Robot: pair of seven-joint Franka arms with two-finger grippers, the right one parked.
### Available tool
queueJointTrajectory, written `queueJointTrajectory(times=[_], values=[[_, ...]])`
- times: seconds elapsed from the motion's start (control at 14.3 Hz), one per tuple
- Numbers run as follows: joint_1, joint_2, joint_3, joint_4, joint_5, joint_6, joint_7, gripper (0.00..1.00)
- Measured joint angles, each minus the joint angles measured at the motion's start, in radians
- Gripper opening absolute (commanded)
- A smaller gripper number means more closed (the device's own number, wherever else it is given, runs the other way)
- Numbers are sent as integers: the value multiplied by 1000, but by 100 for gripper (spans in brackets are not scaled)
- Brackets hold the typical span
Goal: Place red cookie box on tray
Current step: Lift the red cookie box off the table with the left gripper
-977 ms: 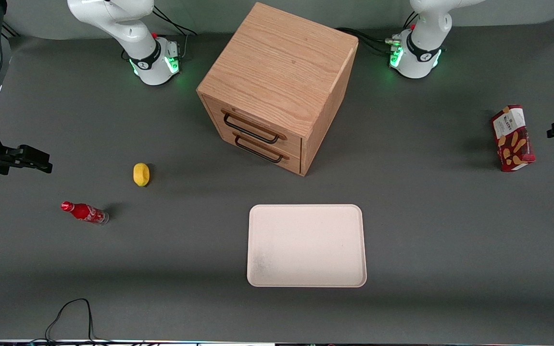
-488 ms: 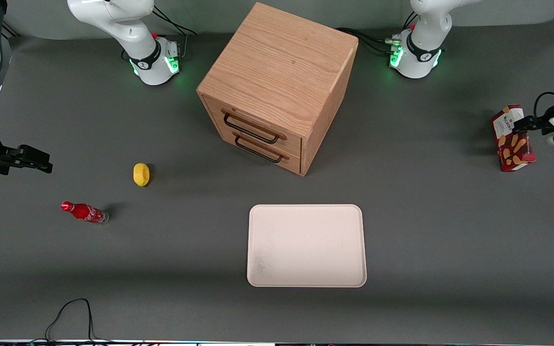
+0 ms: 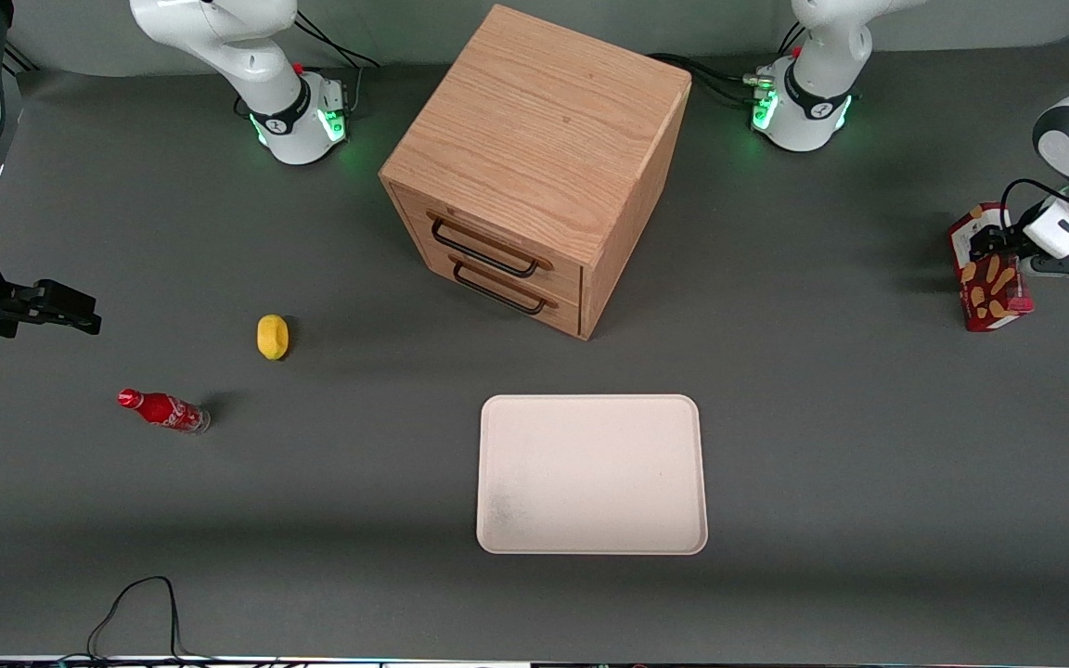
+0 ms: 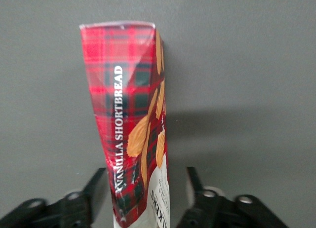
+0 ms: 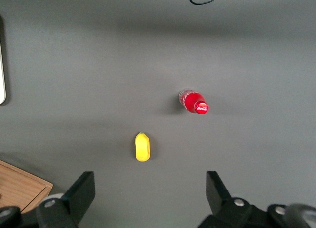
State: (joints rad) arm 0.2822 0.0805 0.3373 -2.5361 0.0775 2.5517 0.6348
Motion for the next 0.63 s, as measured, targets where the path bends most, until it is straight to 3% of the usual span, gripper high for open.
queueJointTrajectory(times=[0.35, 0.63], values=[[1, 14, 1, 6, 0, -11, 16, 0], [-4, 6, -17, 117, 0, -177, 19, 0]])
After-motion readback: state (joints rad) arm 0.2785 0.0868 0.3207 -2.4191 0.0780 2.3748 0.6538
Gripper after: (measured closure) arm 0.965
